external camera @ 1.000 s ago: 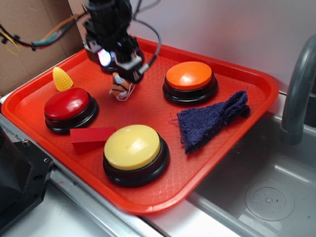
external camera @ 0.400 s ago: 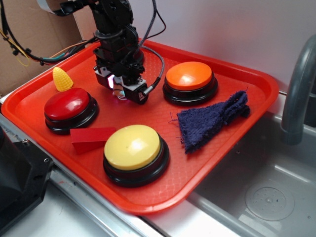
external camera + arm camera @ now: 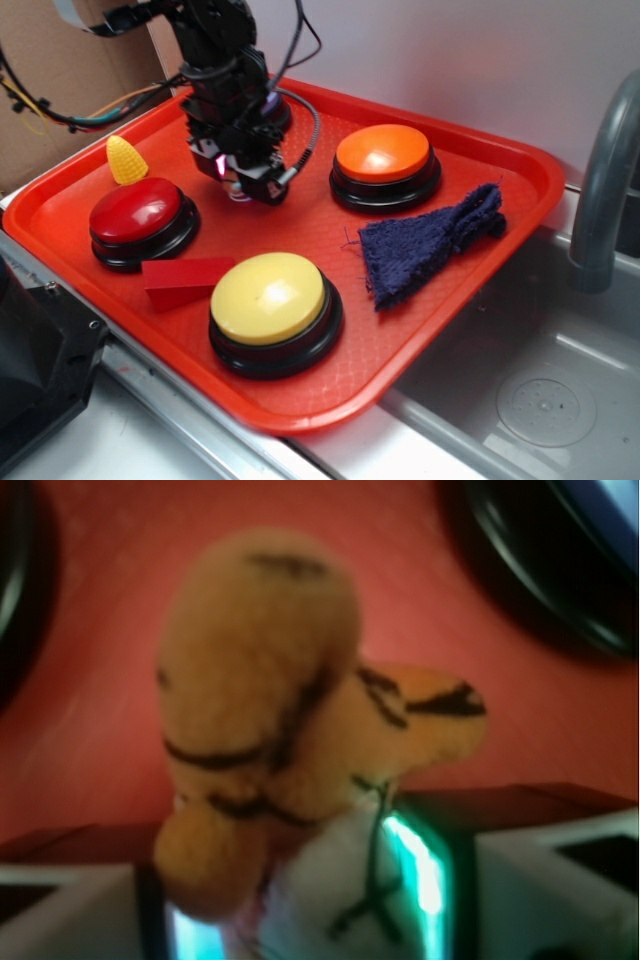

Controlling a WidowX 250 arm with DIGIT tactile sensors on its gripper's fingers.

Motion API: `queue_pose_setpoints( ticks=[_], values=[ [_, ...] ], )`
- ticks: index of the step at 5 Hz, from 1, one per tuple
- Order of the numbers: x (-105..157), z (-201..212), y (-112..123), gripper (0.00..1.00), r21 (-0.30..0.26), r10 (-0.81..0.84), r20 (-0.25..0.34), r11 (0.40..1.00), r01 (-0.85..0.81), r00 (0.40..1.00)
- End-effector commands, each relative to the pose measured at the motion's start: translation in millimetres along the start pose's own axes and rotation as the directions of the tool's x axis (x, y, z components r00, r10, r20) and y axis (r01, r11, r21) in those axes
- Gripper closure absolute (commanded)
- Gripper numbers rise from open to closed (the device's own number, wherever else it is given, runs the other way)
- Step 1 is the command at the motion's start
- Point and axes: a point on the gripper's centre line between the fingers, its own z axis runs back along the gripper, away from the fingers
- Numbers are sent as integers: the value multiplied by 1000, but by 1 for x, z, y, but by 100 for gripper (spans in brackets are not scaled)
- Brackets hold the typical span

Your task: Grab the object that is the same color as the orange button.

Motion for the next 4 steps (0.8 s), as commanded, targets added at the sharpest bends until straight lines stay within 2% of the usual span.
queue_pose_setpoints(
  ticks=[1,2,3,4],
  values=[
    [-13,110,-13,100,35,-39,-22,999,39,999],
    [-26,143,-20,100,41,-76,4,996,75,997],
    [-34,163,-26,100,72,-107,-36,991,109,994],
    [-27,157,-29,100,19,-175,-54,984,176,983]
  ],
)
